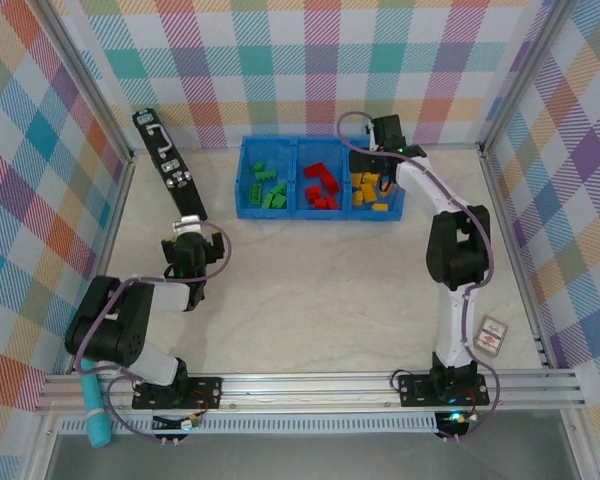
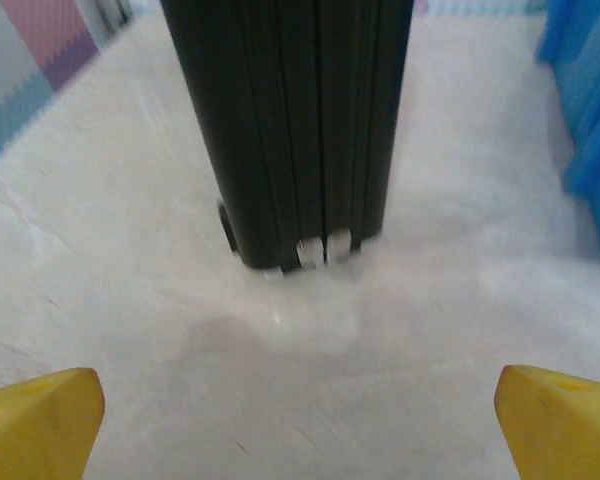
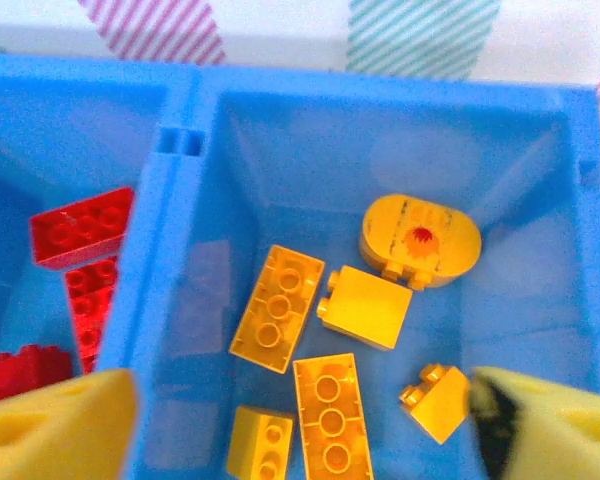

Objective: Sort the legos into containers by color

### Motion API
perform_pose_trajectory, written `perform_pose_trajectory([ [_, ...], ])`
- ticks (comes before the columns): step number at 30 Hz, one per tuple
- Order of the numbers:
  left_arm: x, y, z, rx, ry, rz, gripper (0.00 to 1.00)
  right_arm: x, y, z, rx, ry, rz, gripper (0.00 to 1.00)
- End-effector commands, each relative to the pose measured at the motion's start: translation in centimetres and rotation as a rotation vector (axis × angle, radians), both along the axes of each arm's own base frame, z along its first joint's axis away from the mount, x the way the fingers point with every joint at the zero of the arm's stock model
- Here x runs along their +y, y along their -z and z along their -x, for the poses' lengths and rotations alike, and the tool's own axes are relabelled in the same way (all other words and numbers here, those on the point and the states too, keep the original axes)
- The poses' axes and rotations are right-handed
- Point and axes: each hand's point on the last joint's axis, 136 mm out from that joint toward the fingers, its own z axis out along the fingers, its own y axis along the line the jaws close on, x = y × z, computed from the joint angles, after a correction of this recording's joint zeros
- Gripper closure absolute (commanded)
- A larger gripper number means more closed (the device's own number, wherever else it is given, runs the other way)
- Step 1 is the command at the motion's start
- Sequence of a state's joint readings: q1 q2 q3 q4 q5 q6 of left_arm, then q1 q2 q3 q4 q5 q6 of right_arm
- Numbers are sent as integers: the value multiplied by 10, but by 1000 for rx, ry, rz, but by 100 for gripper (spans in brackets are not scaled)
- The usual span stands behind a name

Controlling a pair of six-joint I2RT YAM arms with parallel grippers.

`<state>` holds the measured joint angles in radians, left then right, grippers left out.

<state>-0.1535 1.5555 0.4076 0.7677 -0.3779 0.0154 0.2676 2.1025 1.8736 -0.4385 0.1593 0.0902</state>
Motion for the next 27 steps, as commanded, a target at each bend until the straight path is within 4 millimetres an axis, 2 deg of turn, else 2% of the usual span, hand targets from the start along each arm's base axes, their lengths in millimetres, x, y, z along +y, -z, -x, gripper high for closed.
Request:
perform_pose_trajectory([
  [1,5,-10,-9,-81,20,68,0,0,-61,25,-84,-34,-48,1],
  [4,-1,-9,-11,-68,61,74,0,-19,-74,56,-143,-4,-46,1],
  [8,-2,-10,-12,-74,64,72,0,-63,-66,112,-198,93,-48,1],
  [11,-2,-11,-12,-79,64,70,0,-94,-46,161,-215,167,10,1],
  [14,-2,-11,-11,-78,65,68,0,-131,-12,204,-225,307,92,1],
  [16,-2,-11,-11,-78,64,69,0,-139,2,227,-251,301,101,1],
  [19,-2,-10,-11,-78,63,68,0,-133,11,245,-371,216,92,1],
  [22,-2,-10,-11,-77,64,69,0,-131,19,250,-492,170,46,1],
  [25,-2,-10,-11,-77,65,68,0,-134,36,245,-453,155,18,1],
  [27,-2,-10,-11,-77,64,68,0,-128,41,238,-452,111,16,1],
])
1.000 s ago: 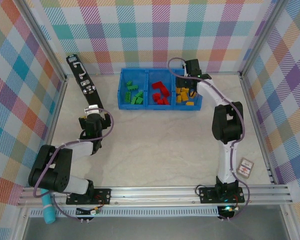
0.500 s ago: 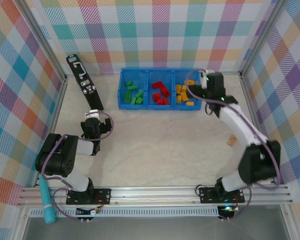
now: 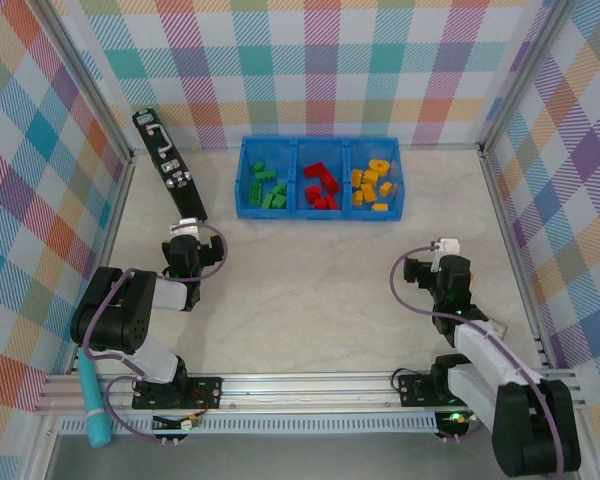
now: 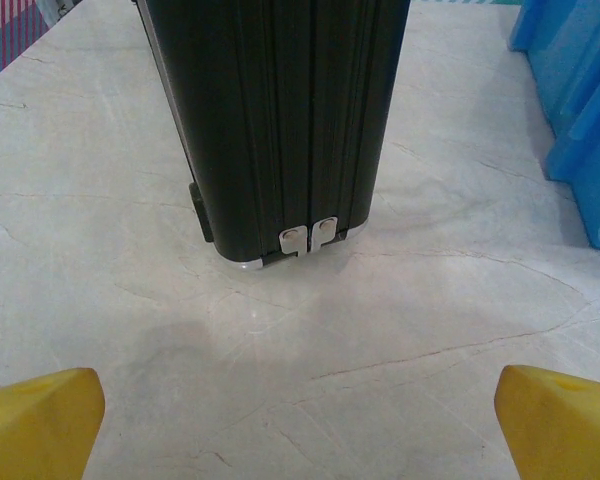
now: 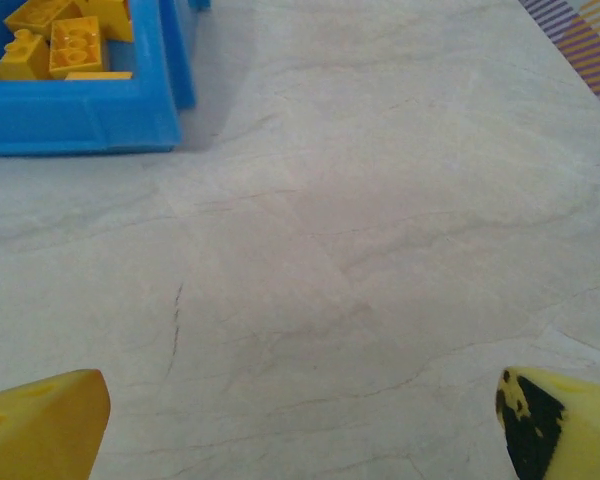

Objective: Sort the legos into containers by color

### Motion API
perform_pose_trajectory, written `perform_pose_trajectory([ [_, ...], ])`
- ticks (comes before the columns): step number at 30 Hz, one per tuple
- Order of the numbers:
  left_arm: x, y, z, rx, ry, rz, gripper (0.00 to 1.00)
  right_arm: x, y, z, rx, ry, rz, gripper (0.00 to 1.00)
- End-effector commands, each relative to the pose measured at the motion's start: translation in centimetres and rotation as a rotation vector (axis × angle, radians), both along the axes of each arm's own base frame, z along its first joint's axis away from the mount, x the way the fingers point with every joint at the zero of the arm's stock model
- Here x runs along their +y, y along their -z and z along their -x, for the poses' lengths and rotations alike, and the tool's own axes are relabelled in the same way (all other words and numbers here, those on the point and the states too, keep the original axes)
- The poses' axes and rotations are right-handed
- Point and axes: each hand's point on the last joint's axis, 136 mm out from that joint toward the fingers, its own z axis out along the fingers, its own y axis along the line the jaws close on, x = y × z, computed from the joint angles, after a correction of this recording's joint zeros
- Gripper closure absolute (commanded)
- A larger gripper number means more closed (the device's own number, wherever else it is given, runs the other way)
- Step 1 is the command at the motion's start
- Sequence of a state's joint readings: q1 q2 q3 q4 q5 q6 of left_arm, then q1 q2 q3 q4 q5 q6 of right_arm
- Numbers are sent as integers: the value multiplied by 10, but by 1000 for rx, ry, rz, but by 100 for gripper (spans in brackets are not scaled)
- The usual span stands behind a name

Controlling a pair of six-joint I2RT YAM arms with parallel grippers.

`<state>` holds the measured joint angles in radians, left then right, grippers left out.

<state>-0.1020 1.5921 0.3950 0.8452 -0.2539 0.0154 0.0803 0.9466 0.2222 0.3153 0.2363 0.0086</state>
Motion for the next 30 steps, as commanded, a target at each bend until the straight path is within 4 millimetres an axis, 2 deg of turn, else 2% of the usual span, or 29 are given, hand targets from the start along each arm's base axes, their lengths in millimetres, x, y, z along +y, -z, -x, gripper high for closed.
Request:
perform_pose_trajectory([
  [1,-1,-15,-6,-56,4,12,0,19,-39,-28,-193,-113,-26,1],
  [8,-1,-15,-6,-57,3,12,0,37,-29,-67,-191,-211,-30,1],
  [11,-1,-14,-6,-55,3,12,0,45,-10,-83,-163,-248,-49,1],
  [12,-1,-14,-6,-54,4,13,0,37,-1,-86,-143,-217,-66,1],
  [13,-1,-14,-6,-54,5,12,0,36,0,-90,-153,-223,-81,1],
  [16,-1,-14,-6,-54,5,12,0,27,3,-93,-108,-198,-124,1],
  [30,0,-13,-8,-45,10,29,0,26,5,-95,-86,-186,-122,1],
])
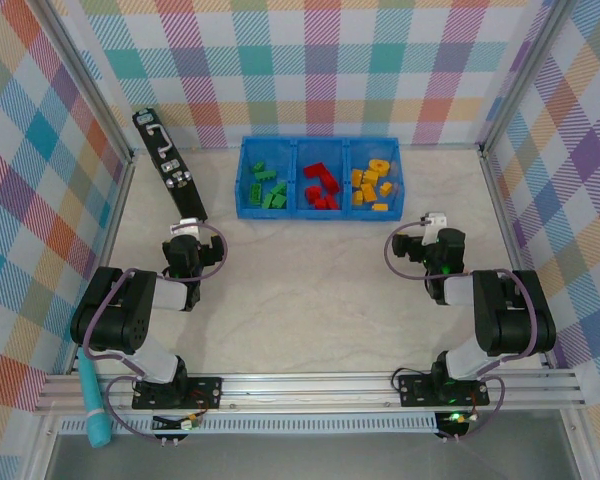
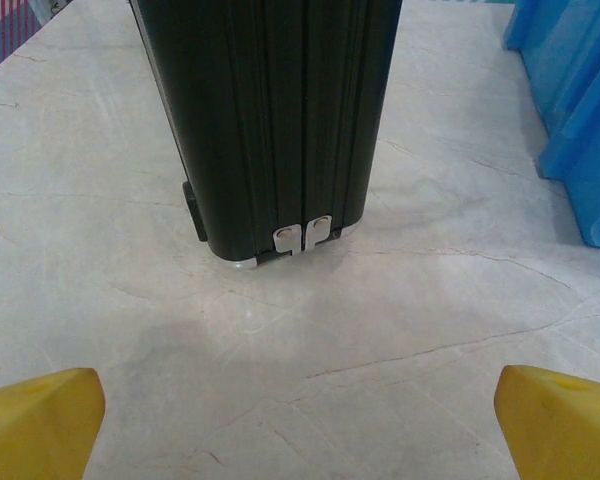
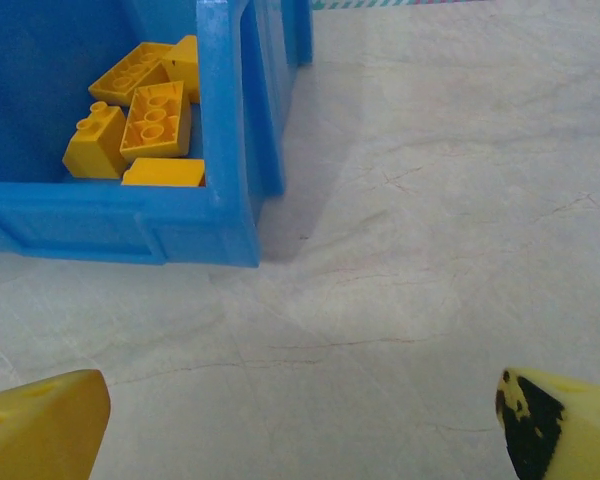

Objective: Sort the legos into containers by color

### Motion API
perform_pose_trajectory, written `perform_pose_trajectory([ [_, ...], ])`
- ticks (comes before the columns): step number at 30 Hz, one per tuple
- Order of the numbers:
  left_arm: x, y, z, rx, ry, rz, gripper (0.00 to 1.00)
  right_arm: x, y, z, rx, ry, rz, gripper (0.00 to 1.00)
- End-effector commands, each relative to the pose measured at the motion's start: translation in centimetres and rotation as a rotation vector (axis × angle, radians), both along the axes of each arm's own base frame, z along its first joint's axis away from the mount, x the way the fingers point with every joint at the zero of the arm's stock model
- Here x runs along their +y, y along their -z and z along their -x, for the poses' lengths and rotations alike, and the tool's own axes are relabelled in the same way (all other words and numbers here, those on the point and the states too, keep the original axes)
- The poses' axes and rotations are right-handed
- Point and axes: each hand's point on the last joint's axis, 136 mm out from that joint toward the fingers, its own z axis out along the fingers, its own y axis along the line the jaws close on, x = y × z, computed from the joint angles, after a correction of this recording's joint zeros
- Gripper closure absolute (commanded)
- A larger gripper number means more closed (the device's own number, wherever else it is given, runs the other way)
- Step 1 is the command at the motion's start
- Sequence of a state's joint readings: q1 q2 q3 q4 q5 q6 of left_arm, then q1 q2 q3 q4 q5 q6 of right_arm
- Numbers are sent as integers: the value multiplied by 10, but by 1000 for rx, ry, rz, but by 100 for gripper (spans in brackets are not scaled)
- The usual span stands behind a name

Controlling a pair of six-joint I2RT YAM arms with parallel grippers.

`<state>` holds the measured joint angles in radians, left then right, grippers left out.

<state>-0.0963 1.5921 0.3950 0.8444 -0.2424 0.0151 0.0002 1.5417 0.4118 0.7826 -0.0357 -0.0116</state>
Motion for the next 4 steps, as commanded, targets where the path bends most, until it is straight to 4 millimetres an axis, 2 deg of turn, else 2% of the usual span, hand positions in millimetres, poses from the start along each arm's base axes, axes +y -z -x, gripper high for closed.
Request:
perform_pose_trajectory([
  [1,0,-13,-7,-45,6,23,0,4,-10,-7,-30,-13,-19,1],
  [4,-5,-16,-4,-66,32,35,0,3,-13,-4,-48,-8,-18,1],
])
